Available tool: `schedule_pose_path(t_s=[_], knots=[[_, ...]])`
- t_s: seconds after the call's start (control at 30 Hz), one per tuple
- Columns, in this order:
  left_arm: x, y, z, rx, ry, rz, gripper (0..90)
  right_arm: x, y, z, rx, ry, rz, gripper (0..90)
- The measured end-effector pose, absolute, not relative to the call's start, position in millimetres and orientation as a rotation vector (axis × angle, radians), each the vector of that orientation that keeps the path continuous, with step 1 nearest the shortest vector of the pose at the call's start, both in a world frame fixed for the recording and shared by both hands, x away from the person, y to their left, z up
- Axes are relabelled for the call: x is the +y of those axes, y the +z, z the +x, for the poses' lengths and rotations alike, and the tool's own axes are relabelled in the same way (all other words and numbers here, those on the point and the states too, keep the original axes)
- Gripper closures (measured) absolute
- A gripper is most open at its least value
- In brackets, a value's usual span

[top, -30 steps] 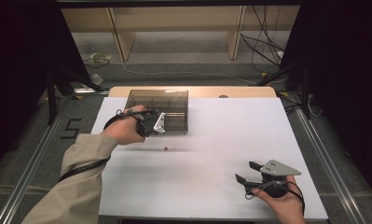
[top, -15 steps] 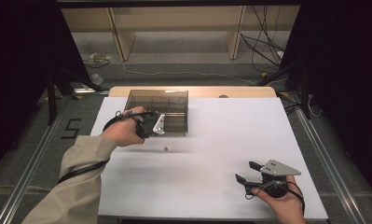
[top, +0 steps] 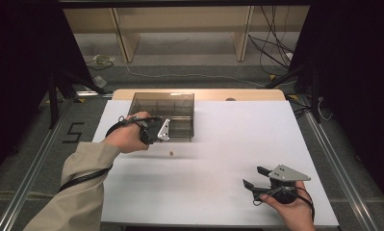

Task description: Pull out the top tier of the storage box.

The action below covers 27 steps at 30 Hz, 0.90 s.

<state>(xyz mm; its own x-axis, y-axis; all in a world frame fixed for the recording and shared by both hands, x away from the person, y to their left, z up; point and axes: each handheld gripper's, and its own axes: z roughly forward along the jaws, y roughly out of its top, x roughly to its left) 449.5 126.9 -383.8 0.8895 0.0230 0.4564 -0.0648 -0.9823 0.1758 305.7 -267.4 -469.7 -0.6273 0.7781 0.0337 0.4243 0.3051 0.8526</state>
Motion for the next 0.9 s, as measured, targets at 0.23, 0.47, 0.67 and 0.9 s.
schedule_pose_path(t_s=[0.23, 0.47, 0.67, 0.9], knots=[[127.3, -384.0, 446.5, -0.032, 0.691, 2.874, 86.9, -267.2, -469.7, 305.6, 2.192, 1.251, 1.075, 28.4], [127.9, -384.6, 444.3, -0.034, 0.694, 2.871, 86.9, -267.1, -469.8, 305.6, 2.191, 1.252, 1.075, 28.4], [127.7, -385.3, 441.9, -0.036, 0.696, 2.869, 86.9, -267.0, -469.8, 305.7, 2.191, 1.252, 1.075, 28.4], [128.6, -386.0, 439.7, -0.033, 0.69, 2.867, 86.9, -267.3, -469.7, 305.6, 2.192, 1.251, 1.075, 28.4]])
